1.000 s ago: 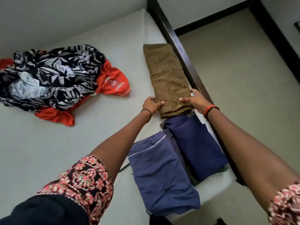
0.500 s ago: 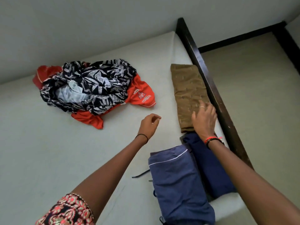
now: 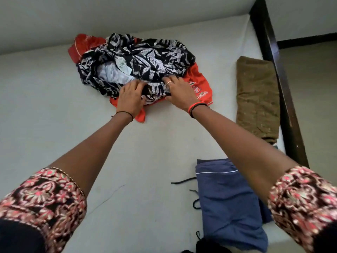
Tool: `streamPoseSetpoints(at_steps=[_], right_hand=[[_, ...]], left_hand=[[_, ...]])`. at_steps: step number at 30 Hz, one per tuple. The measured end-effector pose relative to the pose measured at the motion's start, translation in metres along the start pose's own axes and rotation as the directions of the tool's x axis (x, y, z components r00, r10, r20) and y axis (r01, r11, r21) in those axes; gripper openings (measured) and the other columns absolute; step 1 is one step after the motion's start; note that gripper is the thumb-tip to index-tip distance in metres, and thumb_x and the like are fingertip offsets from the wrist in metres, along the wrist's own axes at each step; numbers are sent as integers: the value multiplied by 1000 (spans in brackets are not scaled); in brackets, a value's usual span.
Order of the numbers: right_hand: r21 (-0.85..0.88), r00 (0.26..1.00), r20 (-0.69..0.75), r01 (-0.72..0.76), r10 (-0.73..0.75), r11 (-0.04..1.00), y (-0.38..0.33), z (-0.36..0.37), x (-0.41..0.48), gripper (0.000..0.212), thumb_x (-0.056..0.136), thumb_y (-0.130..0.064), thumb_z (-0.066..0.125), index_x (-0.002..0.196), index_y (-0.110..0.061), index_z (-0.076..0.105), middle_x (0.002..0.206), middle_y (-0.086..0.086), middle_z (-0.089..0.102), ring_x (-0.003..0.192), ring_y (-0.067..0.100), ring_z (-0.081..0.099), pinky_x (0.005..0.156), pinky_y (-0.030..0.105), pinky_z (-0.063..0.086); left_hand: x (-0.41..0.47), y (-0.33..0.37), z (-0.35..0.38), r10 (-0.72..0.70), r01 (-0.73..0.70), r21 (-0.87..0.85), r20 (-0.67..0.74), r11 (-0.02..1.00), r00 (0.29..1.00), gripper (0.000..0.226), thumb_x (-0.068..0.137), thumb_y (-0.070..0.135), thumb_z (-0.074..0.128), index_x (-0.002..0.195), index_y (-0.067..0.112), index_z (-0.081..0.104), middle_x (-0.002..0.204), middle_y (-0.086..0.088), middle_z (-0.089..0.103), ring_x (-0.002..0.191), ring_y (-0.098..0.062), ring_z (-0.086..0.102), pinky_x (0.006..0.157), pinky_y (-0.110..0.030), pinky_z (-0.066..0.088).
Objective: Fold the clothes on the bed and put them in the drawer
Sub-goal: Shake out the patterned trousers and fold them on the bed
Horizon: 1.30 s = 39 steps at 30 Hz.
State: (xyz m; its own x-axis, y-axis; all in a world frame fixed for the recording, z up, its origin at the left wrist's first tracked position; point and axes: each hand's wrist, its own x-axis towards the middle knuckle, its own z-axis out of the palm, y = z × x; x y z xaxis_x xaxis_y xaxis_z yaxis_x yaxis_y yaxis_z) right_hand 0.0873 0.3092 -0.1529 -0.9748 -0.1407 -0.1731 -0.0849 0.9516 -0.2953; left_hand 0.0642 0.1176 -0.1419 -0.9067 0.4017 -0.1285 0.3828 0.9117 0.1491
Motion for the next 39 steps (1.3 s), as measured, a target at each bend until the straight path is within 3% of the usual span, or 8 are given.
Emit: streamPoseSetpoints(at_steps=[10, 17, 22, 25, 29, 31, 34, 39], right_hand=[[246, 999, 40, -37, 28, 969, -33, 6, -46, 40, 85, -17, 60, 123, -13, 50, 116, 15, 63, 105, 32, 59, 78, 35, 45], [417, 989, -6, 137, -148, 898, -63, -48, -123, 15, 86, -26, 65, 94, -16, 57, 87, 3, 61, 79, 25, 57, 64, 40, 47], [535, 979, -163, 192, -122, 823, -77, -132, -158, 12, 85, -18, 68, 90, -11, 60, 79, -9, 52, 71, 1, 44, 66, 21, 38], [603, 965, -257, 208, -59, 770, -91, -192, -174, 10, 83, -19, 68, 87, -12, 61, 75, -16, 52, 69, -3, 48, 65, 16, 39], [684, 924, -373, 212, 86, 698, -103, -278, -190, 13, 79, -22, 64, 91, -29, 63, 77, -22, 64, 70, -5, 59, 69, 17, 49], [603, 889, -455, 260, 58, 754, -105, -322, -199, 23, 78, -23, 58, 99, -34, 57, 85, -30, 62, 75, -8, 58, 72, 15, 47], [526, 848, -529, 314, 15, 791, -106, -377, -210, 17, 77, -28, 51, 90, -23, 62, 81, -12, 63, 74, 1, 57, 69, 21, 46], [387, 729, -683, 313, 42, 867, -106, -457, -220, 11, 81, -9, 57, 90, -13, 63, 76, 0, 62, 68, 5, 53, 58, 10, 39]], left_hand=[[-25, -15, 1, 197, -205, 99, 89, 974, 976, 74, 84, 34, 65, 146, 20, 28, 140, -11, 38, 129, -28, 37, 111, -44, 19], [-48, -9, -57, 378, -389, -27, 303, 921, 875, 25, 87, 28, 59, 111, 21, 56, 108, 5, 60, 106, -15, 57, 113, -43, 12], [-72, -4, -109, 366, -367, -49, 277, 929, 888, 23, 86, 28, 59, 107, 21, 54, 103, 5, 62, 97, -19, 58, 85, -28, 24], [-93, -1, -143, 269, -294, 17, 359, 956, 894, 30, 90, 27, 53, 119, 23, 53, 110, 2, 66, 107, -19, 58, 97, -32, 26], [-118, -6, -207, 323, -332, 220, 77, 917, 943, 32, 84, 20, 57, 114, 27, 65, 117, 3, 67, 111, -16, 60, 102, -40, 37], [-121, -11, -240, 227, -262, 202, 178, 944, 957, 35, 94, 27, 48, 128, 25, 54, 132, 4, 58, 124, -17, 51, 113, -46, 22], [-115, -11, -300, 143, -194, 245, 211, 950, 967, 43, 97, 43, 38, 133, 20, 44, 130, 3, 59, 127, -17, 49, 117, -46, 6], [-121, 7, -434, 245, -228, 329, -12, 917, 969, 97, 68, 61, -11, 137, 15, 40, 107, -7, 70, 106, -21, 63, 117, -47, 0]])
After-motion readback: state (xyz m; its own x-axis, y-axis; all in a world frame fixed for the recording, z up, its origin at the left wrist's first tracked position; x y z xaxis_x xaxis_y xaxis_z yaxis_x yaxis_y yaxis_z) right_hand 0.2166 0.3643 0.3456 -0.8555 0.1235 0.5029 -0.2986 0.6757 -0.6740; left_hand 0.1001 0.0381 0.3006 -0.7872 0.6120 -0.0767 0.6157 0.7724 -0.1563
